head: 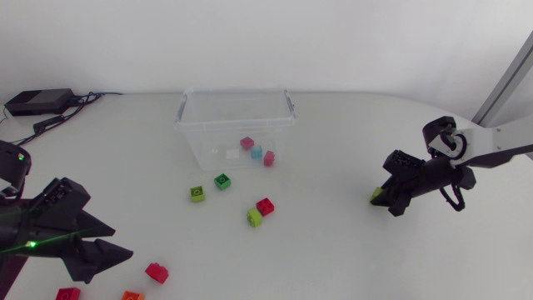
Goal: Pick up the duplo bricks and place them in the container
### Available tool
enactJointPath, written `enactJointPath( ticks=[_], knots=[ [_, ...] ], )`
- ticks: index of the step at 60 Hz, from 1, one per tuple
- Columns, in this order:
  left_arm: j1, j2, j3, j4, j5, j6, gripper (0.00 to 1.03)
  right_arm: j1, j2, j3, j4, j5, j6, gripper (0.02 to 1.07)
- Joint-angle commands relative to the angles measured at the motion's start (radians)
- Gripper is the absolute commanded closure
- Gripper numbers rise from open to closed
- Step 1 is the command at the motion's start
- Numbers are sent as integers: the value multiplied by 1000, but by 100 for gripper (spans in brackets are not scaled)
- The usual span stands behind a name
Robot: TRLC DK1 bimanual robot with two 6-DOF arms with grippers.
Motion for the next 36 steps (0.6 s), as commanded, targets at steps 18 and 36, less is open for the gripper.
enactJointPath(
  ticks=[18, 36],
  knots=[
    [-224, 208, 23, -22, -102, -88, 20, 95, -233, -38, -57, 24, 81, 85],
    [-352, 397, 119, -31, -264, -208, 21, 153, -327, -36, -86, 35, 135, 84]
  ],
)
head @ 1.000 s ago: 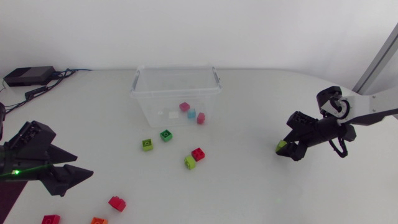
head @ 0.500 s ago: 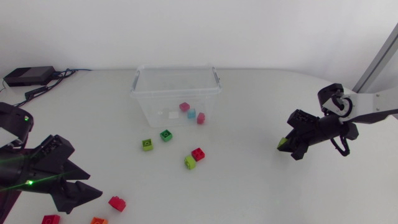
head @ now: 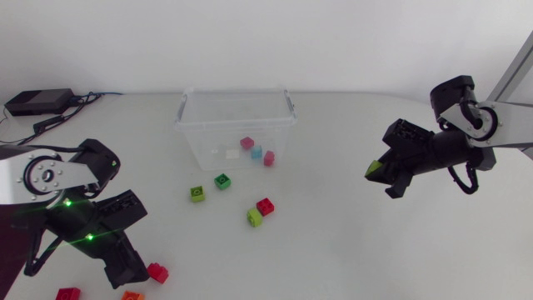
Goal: Pick up the duplo bricks and place them in the container
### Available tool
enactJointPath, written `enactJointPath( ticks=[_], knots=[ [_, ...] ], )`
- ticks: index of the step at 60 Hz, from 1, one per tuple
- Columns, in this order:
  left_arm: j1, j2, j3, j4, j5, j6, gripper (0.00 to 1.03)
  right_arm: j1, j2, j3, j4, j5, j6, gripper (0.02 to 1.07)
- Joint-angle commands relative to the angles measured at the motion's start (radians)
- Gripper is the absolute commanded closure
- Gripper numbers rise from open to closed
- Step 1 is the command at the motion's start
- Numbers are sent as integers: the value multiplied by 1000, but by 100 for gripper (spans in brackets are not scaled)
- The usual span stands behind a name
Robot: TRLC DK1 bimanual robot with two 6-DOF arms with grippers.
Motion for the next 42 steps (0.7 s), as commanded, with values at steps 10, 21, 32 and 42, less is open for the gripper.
enactJointPath(
  ticks=[10, 21, 32, 42],
  knots=[
    [-96, 72, 69, -14, -73, -104, 21, 23, -21, -18, -20, 10, 39, 84],
    [-131, 165, 99, -17, -116, -133, 21, 37, -29, -10, -20, 17, 53, 84],
    [-165, 222, 122, -20, -124, -156, 25, 48, -30, -12, -20, 21, 57, 84],
    [-208, 276, 143, -17, -139, -201, 25, 48, -29, -12, -18, 21, 64, 84]
  ],
)
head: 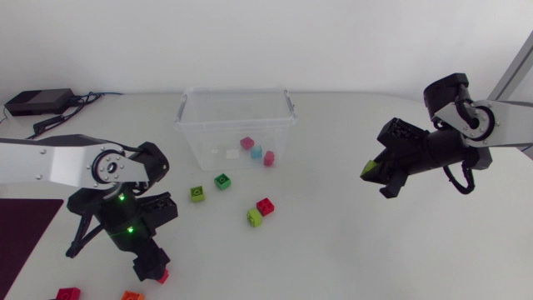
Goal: Pick up the duplo bricks and place them in the container
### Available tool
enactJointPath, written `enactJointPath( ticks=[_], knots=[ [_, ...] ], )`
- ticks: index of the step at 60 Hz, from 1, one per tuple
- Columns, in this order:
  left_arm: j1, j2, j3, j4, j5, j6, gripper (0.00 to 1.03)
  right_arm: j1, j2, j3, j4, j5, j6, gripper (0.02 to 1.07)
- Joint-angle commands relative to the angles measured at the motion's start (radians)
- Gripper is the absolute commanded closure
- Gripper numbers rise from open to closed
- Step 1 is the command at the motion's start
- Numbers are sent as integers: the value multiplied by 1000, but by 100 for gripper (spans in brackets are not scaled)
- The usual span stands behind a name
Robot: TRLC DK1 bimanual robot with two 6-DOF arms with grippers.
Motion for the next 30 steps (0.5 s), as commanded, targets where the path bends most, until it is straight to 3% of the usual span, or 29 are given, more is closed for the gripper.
enactJointPath(
  ticks=[1, 10, 14, 22, 27, 30],
  knots=[
    [-20, 38, 28, -12, -11, -41, 25, 5, -14, -11, -14, 1, 16, 84],
    [-46, 84, 26, 3, -36, -79, 26, 2, -13, -17, -8, 1, 14, 83],
    [-45, 113, 25, 11, -40, -96, 33, -1, -11, -18, -6, 1, 13, 83],
    [-42, 136, 14, 26, -50, -110, 55, -4, -11, -18, -5, 1, 11, 83],
    [-28, 141, 20, 35, -50, -113, 79, 1, -19, -9, -6, 1, 17, 83],
    [-23, 135, 22, 41, -50, -116, 81, 8, -31, -3, -8, 0, 30, 83]
  ],
)
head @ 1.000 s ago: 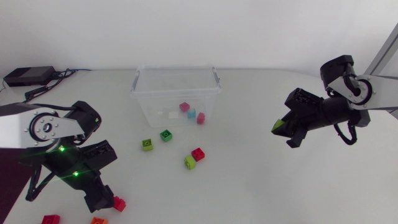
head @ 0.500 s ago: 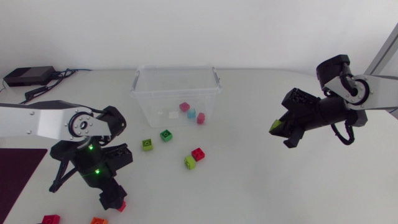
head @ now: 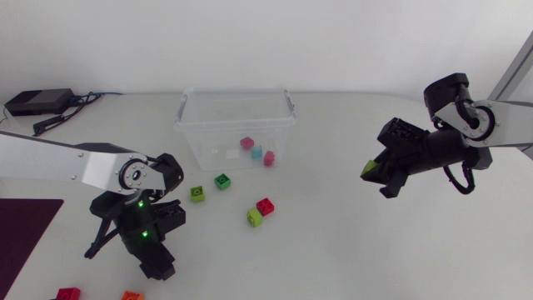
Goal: Pick up the duplo bricks and place them in the container
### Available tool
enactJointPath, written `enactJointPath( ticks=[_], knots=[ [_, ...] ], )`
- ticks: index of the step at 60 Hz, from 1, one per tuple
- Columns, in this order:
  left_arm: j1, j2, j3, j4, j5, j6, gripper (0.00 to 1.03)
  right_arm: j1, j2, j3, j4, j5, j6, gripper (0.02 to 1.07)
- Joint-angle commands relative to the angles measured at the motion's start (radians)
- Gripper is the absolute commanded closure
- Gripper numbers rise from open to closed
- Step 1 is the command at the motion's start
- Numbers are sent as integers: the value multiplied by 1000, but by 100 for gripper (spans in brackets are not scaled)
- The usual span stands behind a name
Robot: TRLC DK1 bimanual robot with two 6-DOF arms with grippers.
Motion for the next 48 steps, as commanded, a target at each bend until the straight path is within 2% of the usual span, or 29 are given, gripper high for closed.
enactJointPath(
  ticks=[1, 11, 30, 41, 48],
  knots=[
    [13, 12, 13, 5, -5, -31, 83, 11, -34, 0, -8, 0, 29, 83],
    [34, -37, 21, 8, -4, -28, 86, 73, -80, 55, -22, 0, 90, 84],
    [99, -195, 165, -87, 2, -8, 86, 223, -54, 274, -57, 24, 233, 84],
    [172, -201, 305, -85, 93, 6, 86, 289, 35, 400, -60, 41, 286, 84],
    [192, -198, 358, -33, 128, 1, 86, 321, 90, 449, -51, 46, 309, 84]
  ],
)
